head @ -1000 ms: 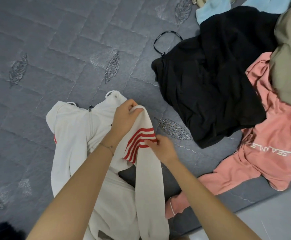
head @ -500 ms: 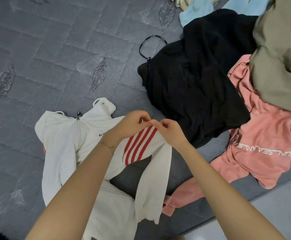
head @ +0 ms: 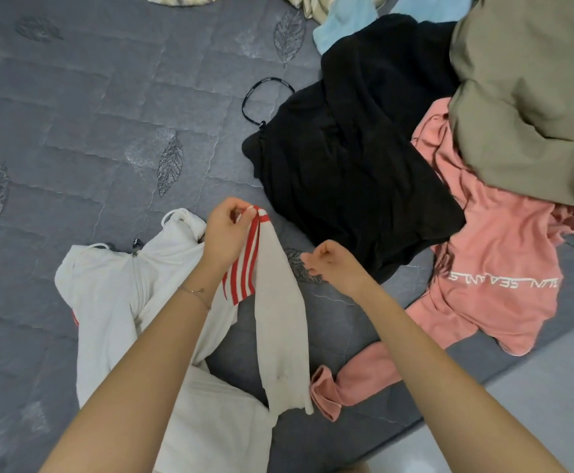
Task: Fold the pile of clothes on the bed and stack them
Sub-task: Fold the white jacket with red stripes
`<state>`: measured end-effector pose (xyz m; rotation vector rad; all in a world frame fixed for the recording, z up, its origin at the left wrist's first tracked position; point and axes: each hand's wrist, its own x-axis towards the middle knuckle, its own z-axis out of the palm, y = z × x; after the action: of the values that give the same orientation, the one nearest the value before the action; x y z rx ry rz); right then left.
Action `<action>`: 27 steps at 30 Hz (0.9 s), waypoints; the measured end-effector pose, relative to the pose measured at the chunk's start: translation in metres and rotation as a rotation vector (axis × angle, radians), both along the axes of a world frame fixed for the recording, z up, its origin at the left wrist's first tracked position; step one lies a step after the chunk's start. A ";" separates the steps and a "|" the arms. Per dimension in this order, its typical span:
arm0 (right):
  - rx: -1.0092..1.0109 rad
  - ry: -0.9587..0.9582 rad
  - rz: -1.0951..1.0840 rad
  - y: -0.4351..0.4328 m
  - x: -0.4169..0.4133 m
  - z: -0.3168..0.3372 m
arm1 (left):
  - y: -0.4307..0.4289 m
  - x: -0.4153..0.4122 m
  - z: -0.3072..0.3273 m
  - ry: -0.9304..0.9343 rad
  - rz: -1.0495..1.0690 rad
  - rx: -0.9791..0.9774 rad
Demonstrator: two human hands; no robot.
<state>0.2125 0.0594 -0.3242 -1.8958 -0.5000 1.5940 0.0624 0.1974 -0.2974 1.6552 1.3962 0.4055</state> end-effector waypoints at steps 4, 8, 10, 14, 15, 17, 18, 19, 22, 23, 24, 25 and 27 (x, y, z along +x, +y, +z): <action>-0.057 -0.113 0.267 -0.003 -0.034 -0.020 | -0.005 0.002 0.001 -0.008 0.016 0.010; -0.005 -0.271 0.262 -0.010 -0.053 -0.041 | -0.004 -0.002 0.002 0.000 0.011 0.000; 0.029 -0.251 0.122 -0.011 -0.046 -0.040 | -0.002 -0.002 0.003 0.003 0.012 0.028; 0.168 -0.211 -0.130 -0.007 -0.013 -0.016 | -0.004 0.005 0.002 0.081 -0.228 0.039; 0.206 -0.203 -0.157 -0.003 -0.003 -0.007 | -0.006 0.010 0.001 0.117 -0.352 0.022; 0.275 -0.184 -0.175 0.005 0.014 0.009 | -0.014 0.024 0.002 0.122 -0.541 -0.057; 0.301 -0.174 -0.166 0.009 0.022 0.016 | -0.018 0.034 0.003 0.089 -0.601 -0.095; 0.318 -0.170 -0.147 0.012 0.029 0.023 | -0.022 0.044 0.003 0.039 -0.636 -0.131; 0.331 -0.199 -0.060 0.016 0.048 0.037 | -0.028 0.072 0.006 -0.078 -0.593 -0.218; 0.328 -0.215 -0.036 0.015 0.054 0.039 | -0.028 0.077 0.006 -0.091 -0.555 -0.212; 0.319 -0.237 -0.008 0.012 0.061 0.040 | -0.028 0.080 0.006 -0.104 -0.524 -0.204; 0.298 -0.270 0.040 0.009 0.069 0.040 | -0.028 0.082 0.005 -0.118 -0.493 -0.204; 0.217 -0.327 0.205 0.000 0.084 0.039 | -0.030 0.084 0.003 -0.137 -0.419 -0.211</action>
<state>0.2967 0.0599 -0.2854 -1.9927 -0.9935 1.2893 0.1460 0.1678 -0.2947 1.6566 0.9249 0.1217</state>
